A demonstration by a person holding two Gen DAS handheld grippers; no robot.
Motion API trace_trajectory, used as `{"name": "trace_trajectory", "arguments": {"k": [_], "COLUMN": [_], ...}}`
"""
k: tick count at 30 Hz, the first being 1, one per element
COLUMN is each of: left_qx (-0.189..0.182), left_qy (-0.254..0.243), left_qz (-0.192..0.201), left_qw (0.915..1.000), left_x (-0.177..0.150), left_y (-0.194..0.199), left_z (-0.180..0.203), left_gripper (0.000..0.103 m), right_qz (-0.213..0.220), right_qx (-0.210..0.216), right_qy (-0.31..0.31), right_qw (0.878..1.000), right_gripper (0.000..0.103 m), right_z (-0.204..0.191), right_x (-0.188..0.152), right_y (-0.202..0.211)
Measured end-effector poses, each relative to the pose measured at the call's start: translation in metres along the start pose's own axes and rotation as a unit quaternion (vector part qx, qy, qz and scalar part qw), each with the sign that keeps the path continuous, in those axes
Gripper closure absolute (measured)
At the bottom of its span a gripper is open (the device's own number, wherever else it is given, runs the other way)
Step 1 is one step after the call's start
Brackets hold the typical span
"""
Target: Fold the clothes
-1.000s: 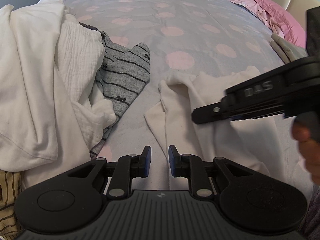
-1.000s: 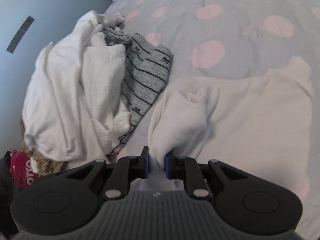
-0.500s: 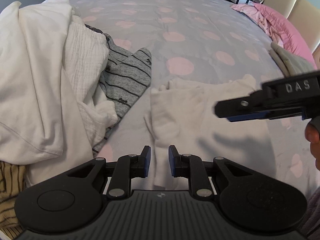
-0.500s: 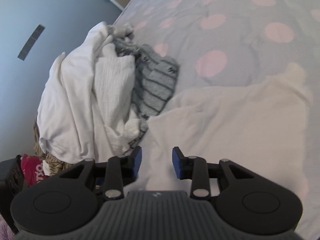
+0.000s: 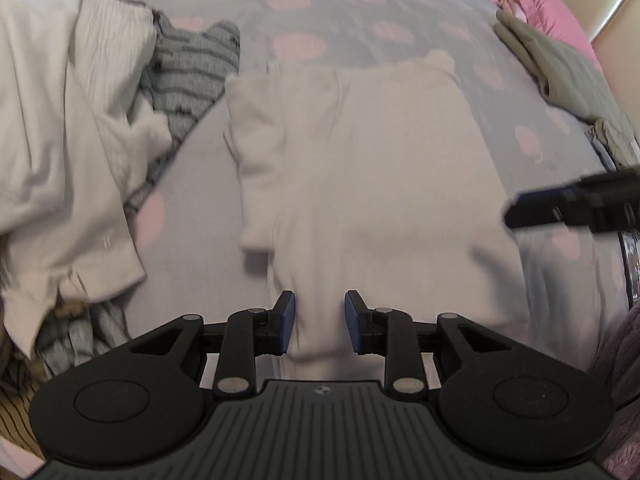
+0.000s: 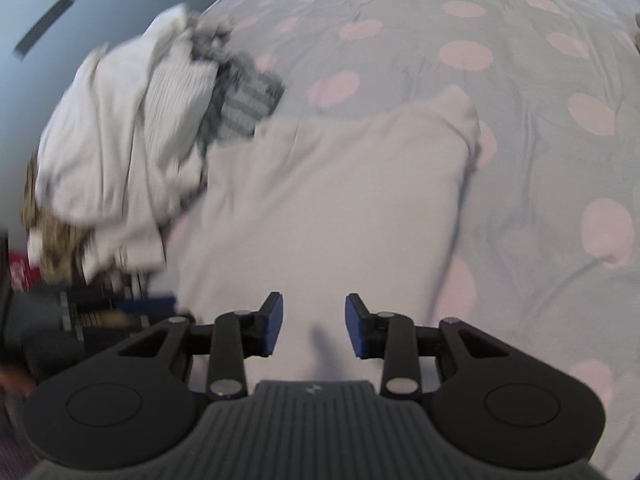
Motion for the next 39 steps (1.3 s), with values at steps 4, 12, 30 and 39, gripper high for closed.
{"name": "trace_trajectory", "arguments": {"k": [4, 12, 30, 39], "left_qx": [0.000, -0.010, -0.054, 0.015], "left_qy": [0.004, 0.037, 0.065, 0.007], "left_qz": [-0.004, 0.001, 0.032, -0.028], "left_qw": [1.0000, 0.9993, 0.9959, 0.9995], "left_x": [-0.011, -0.013, -0.017, -0.029], "left_y": [0.004, -0.001, 0.068, 0.003], "left_z": [0.001, -0.007, -0.021, -0.009], "left_gripper": [0.078, 0.078, 0.099, 0.098], "right_qz": [-0.010, -0.038, -0.001, -0.036], "right_qx": [-0.003, -0.015, -0.044, -0.049], "right_qy": [0.063, 0.092, 0.068, 0.081], "right_qw": [0.998, 0.995, 0.997, 0.995], "right_gripper": [0.063, 0.057, 0.095, 0.095], "right_z": [-0.003, -0.002, 0.005, 0.005], "right_x": [-0.041, -0.111, -0.095, -0.106], "right_y": [0.014, 0.007, 0.033, 0.010]}}
Point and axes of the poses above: each gripper's, at about its wrist camera, not at the fingertips, and y roughly against the way its jaws point, z to its right, x to its top, the point moved 3 cm from there along -y, roughly the way its jaws point, and after that the axes turned 11 degrees about z, right-handed, at the moved point
